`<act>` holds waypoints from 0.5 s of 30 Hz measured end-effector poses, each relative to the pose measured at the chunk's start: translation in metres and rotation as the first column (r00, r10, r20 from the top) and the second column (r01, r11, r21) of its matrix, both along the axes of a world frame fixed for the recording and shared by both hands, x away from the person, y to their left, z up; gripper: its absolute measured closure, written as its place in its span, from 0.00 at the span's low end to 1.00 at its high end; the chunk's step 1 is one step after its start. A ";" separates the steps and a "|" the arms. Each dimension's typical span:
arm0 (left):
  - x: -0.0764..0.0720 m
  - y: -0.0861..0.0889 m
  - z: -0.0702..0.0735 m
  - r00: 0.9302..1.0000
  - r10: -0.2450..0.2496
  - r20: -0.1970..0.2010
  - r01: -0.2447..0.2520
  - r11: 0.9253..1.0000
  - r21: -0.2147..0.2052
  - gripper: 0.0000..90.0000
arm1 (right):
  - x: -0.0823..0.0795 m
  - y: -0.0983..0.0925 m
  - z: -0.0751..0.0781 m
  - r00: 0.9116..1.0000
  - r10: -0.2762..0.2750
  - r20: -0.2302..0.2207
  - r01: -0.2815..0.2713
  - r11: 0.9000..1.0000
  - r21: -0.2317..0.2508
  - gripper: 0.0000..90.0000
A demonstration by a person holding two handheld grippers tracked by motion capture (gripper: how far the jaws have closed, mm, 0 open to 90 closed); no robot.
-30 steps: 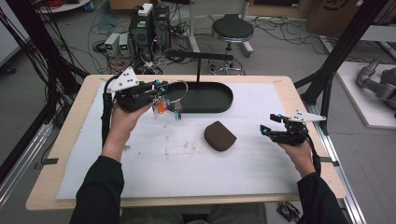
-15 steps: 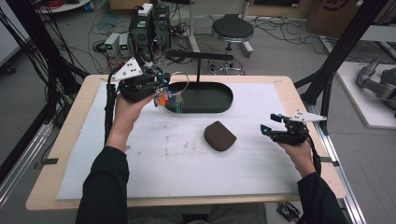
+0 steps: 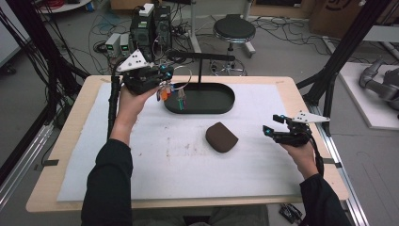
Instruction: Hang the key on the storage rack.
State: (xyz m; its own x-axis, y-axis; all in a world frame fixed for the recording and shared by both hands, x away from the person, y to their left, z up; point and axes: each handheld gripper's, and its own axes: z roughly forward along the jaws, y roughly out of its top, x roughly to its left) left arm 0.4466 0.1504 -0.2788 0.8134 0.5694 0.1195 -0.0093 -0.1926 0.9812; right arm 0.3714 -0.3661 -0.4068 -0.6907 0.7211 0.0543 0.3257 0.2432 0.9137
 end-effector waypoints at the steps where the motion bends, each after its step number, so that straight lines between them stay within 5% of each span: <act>1: 0.002 0.000 0.000 1.000 0.000 0.000 0.000 1.000 -0.003 0.96 | 0.000 0.000 0.000 1.000 0.001 -0.001 -0.001 1.000 0.001 0.30; 15: 0.039 0.004 -0.013 0.998 0.045 -0.041 -0.046 0.999 -0.022 0.96 | 0.000 0.001 0.000 1.000 0.008 -0.003 -0.008 1.000 -0.003 0.30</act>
State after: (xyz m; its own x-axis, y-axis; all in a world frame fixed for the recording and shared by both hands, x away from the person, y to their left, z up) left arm 0.4853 0.1546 -0.2921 0.7902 0.6084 0.0735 0.0385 -0.1691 0.9849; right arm 0.3712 -0.3651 -0.4072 -0.6967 0.7153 0.0544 0.3261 0.2483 0.9121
